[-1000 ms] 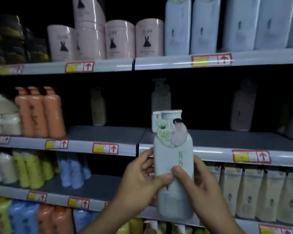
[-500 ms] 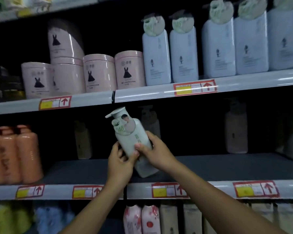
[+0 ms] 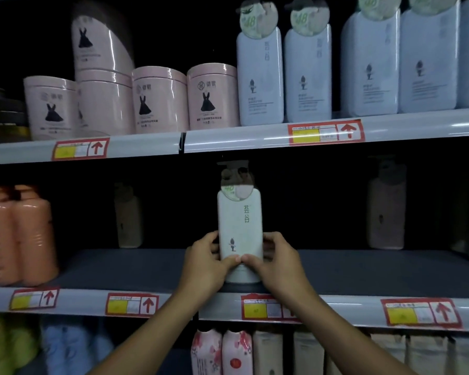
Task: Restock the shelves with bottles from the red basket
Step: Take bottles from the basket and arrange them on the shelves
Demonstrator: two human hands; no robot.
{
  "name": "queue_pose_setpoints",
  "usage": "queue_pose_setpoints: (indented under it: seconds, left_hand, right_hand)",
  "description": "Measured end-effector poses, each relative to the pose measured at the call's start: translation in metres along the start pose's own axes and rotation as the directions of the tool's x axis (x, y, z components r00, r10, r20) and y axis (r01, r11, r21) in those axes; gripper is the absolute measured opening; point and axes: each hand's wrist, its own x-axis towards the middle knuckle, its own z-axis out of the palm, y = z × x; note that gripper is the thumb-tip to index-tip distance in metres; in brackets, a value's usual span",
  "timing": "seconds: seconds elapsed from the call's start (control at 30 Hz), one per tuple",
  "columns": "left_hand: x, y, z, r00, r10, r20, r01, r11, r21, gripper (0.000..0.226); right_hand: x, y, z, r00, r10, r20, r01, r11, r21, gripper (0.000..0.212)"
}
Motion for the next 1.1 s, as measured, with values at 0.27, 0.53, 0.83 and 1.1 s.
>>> queue_pose_setpoints:
  seconds: [0.27,0.53,0.83,1.1]
  left_hand:
    - [0.006,-0.008,0.007,0.999,0.029,-0.029,-0.029,1.000,0.008,0.062]
    - [-0.009,0.004,-0.003,0.999,0.034,-0.033,-0.036,0.998,-0.043,0.083]
    - [-0.114,0.038,0.003,0.999,0.018,-0.050,-0.030,0.965,-0.260,0.046]
    - [-0.300,-0.091,0.057,0.897,-0.348,0.272,0.411,0.884,-0.222,0.038]
  right_hand:
    - [0.010,0.004,0.014,0.998,-0.017,-0.066,0.019,1.000,0.020,0.057]
    - [-0.011,-0.013,0.001,0.981,-0.123,-0.148,0.119,0.992,-0.032,0.073]
    - [-0.117,-0.022,-0.032,0.874,-0.350,-0.337,0.324,0.937,-0.133,0.034]
    - [-0.301,0.154,-0.020,0.945,-0.034,0.325,0.132,0.950,-0.284,0.014]
